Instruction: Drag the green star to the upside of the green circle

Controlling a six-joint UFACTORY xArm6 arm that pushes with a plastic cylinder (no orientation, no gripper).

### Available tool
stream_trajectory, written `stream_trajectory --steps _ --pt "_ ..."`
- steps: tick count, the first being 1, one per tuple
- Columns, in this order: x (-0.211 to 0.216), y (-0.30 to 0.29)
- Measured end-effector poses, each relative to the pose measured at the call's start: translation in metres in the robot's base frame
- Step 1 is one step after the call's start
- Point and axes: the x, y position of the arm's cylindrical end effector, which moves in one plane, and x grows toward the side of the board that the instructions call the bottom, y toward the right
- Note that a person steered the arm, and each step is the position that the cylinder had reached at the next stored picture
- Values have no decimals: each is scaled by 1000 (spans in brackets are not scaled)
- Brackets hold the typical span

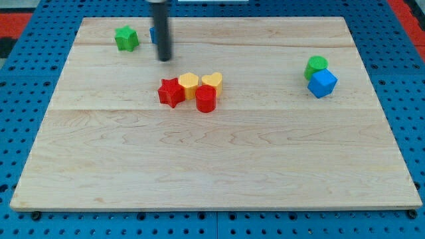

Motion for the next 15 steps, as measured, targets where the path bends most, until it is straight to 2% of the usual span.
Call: stream_trajectory --steps 1,2,4,6,8,10,12,13,14,15 --pt "-6 -107" --pt "-48 -124" --pt "-49 -4" --pt "-72 66" --pt "-77 132" --pt "-6 260" --pt "-38 312" --pt "-19 340" --pt "-28 320" --pt "-78 281"
